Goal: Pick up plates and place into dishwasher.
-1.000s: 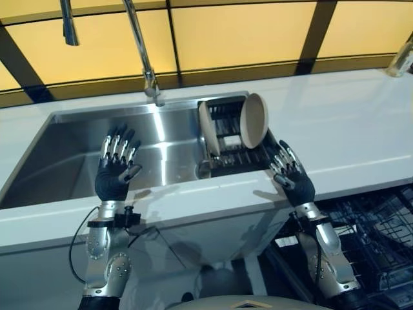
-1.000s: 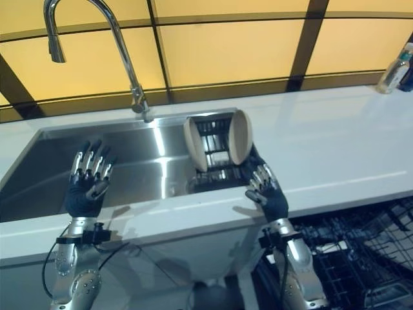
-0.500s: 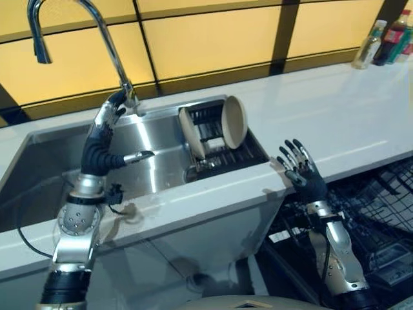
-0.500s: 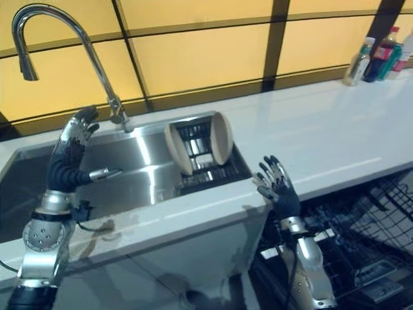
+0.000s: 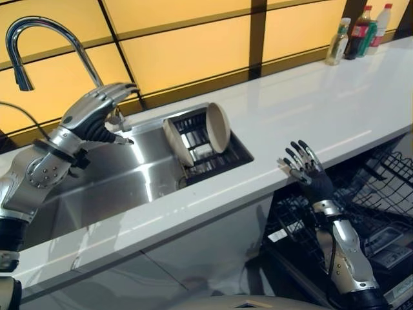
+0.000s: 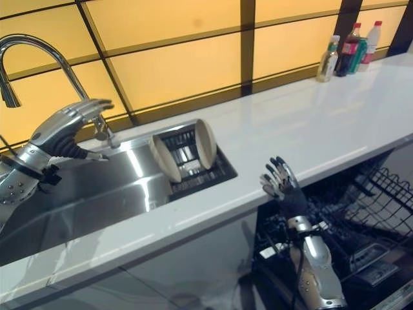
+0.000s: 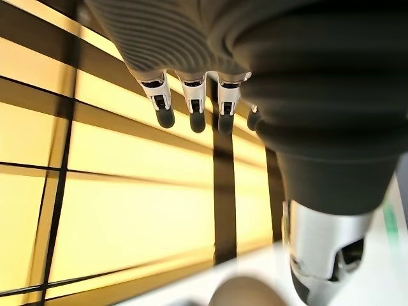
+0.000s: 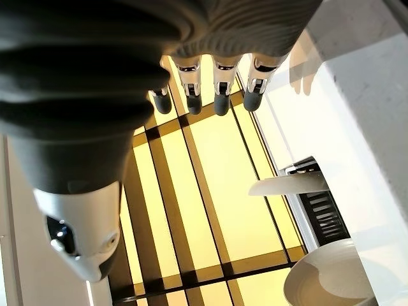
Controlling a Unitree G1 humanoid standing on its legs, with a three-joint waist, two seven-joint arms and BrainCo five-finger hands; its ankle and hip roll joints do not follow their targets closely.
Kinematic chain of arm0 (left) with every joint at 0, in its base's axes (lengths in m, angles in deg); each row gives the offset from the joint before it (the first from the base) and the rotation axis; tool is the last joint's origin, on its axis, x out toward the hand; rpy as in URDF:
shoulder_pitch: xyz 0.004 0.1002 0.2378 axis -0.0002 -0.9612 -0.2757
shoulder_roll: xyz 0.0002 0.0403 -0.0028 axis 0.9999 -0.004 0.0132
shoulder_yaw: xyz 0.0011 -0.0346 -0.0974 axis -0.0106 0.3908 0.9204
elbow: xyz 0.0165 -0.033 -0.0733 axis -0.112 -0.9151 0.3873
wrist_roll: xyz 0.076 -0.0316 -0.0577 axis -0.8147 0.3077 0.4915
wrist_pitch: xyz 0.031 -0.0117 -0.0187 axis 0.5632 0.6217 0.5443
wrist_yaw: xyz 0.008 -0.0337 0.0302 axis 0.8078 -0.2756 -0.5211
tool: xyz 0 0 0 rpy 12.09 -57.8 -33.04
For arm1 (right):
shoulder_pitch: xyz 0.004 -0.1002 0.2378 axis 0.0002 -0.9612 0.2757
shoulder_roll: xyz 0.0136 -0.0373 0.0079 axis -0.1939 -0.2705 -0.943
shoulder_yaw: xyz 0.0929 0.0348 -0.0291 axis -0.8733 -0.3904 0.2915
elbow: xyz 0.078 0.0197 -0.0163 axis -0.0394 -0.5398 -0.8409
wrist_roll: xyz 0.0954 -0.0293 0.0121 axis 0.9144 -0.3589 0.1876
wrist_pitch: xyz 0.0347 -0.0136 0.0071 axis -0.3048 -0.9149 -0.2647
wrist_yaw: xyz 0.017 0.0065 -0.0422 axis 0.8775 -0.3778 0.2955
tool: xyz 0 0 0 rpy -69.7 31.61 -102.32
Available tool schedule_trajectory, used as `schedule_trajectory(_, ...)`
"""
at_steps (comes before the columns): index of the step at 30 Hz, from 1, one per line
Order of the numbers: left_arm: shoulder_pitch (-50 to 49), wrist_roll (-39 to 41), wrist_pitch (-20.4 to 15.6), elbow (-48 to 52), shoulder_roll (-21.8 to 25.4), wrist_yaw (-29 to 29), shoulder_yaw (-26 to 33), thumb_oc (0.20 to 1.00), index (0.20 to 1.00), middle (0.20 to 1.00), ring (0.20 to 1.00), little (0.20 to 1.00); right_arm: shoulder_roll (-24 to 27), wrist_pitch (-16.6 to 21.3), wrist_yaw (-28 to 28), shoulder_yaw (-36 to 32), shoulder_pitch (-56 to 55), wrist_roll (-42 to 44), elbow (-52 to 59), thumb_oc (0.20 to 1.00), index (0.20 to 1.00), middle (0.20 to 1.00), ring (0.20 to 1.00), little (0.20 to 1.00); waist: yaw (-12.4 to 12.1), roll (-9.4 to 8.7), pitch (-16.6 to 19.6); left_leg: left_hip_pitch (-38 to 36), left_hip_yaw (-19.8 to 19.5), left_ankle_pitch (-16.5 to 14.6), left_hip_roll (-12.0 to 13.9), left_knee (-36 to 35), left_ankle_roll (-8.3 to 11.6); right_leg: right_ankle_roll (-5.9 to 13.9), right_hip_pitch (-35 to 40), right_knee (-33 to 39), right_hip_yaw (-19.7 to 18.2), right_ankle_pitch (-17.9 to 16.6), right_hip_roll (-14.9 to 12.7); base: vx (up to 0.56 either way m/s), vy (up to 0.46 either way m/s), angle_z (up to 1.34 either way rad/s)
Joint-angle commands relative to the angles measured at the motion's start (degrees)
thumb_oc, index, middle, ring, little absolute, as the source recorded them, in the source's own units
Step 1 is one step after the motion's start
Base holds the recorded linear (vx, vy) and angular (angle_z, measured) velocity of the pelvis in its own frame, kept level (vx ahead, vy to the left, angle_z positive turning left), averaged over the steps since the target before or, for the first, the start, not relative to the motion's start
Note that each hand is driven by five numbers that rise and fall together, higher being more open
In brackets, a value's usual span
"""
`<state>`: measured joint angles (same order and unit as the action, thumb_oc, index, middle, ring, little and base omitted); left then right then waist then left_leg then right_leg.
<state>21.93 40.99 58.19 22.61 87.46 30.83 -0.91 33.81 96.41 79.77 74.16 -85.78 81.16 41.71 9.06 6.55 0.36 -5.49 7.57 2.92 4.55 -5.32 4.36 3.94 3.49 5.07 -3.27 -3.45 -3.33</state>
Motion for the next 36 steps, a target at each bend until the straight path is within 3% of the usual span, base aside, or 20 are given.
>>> schedule_trajectory(1, 8.45, -2.28, 1.76, -2.92, 5.66, 0.82, -2.86, 1.000, 1.000, 1.000, 1.000, 1.000, 1.98, 2.41, -0.30, 0.70, 3.03, 1.91, 4.74, 1.000, 1.000, 1.000, 1.000, 1.000, 1.46, -1.74, -0.07, 2.56, 0.48, -4.77, -0.95, 3.56, -1.93, 5.36, -3.91, -6.09, 1.42, 4.04, -3.32, 0.06, -0.004, -0.01)
schedule_trajectory(10, 17.60, -11.40, -0.69, -8.91, 9.43, -0.59, -16.14, 1.000, 1.000, 1.000, 1.000, 1.000, 3.83, 3.50, -1.78, 1.80, 1.79, 2.93, 4.29, 1.000, 1.000, 1.000, 1.000, 1.000, 2.93, -1.22, -0.56, 1.96, 1.30, -5.38, -1.14, 3.66, -2.21, 6.15, -4.08, -6.96, 0.90, 4.14, -3.55, 0.06, -0.011, -0.02)
schedule_trajectory(14, 16.71, -15.34, -1.33, -10.07, 10.77, -7.19, -19.22, 1.000, 1.000, 1.000, 1.000, 1.000, 5.28, 4.17, -1.60, 1.70, 0.77, 4.32, 4.65, 1.000, 1.000, 1.000, 1.000, 1.000, 3.74, -1.33, -0.76, 1.41, 2.16, -5.57, -1.25, 3.27, -2.41, 6.39, -4.08, -6.77, 0.29, 3.88, -3.46, 0.06, -0.003, -0.08)
schedule_trajectory(17, 15.50, -22.61, -1.98, -10.60, 10.43, -12.00, -20.34, 1.000, 1.000, 1.000, 1.000, 1.000, 5.60, 4.56, -1.34, 1.65, 0.41, 4.41, 4.46, 1.000, 1.000, 1.000, 1.000, 1.000, 4.18, -1.36, -0.74, 1.19, 2.60, -5.66, -1.29, 3.17, -2.58, 6.44, -4.19, -7.11, -0.11, 3.88, -3.35, 0.07, -0.003, -0.14)
schedule_trajectory(25, 15.59, -32.84, 0.95, -12.18, 8.76, -25.03, -23.90, 1.000, 1.000, 1.000, 1.000, 1.000, 6.75, 4.44, -3.29, 2.49, 0.02, 5.17, 4.80, 1.000, 1.000, 1.000, 1.000, 1.000, 5.08, -1.98, -0.76, 0.71, 3.50, -6.11, -1.41, 3.31, -2.99, 6.54, -4.53, -8.14, -0.99, 3.72, -3.24, 0.05, -0.023, -0.06)
schedule_trajectory(30, 14.53, -37.73, 2.42, -11.89, 8.79, -24.90, -26.03, 1.000, 1.000, 1.000, 1.000, 1.000, 7.65, 4.38, -4.66, 3.13, 0.03, 5.42, 5.07, 1.000, 1.000, 1.000, 1.000, 1.000, 5.36, -1.98, -0.79, 0.42, 3.66, -6.25, -1.47, 3.38, -3.20, 6.56, -4.62, -9.00, -1.23, 3.66, -3.17, 0.05, -0.022, -0.14)
schedule_trajectory(36, 14.37, -36.16, 4.83, -12.54, 9.14, -20.67, -27.50, 1.000, 1.000, 1.000, 1.000, 1.000, 8.24, 4.02, -5.32, 3.60, -0.14, 5.90, 5.47, 1.000, 1.000, 1.000, 1.000, 1.000, 5.73, -1.84, -0.98, -0.05, 4.05, -6.13, -1.29, 3.25, -3.15, 6.56, -4.16, -8.92, -1.41, 3.90, -2.93, 0.03, -0.023, -0.03)
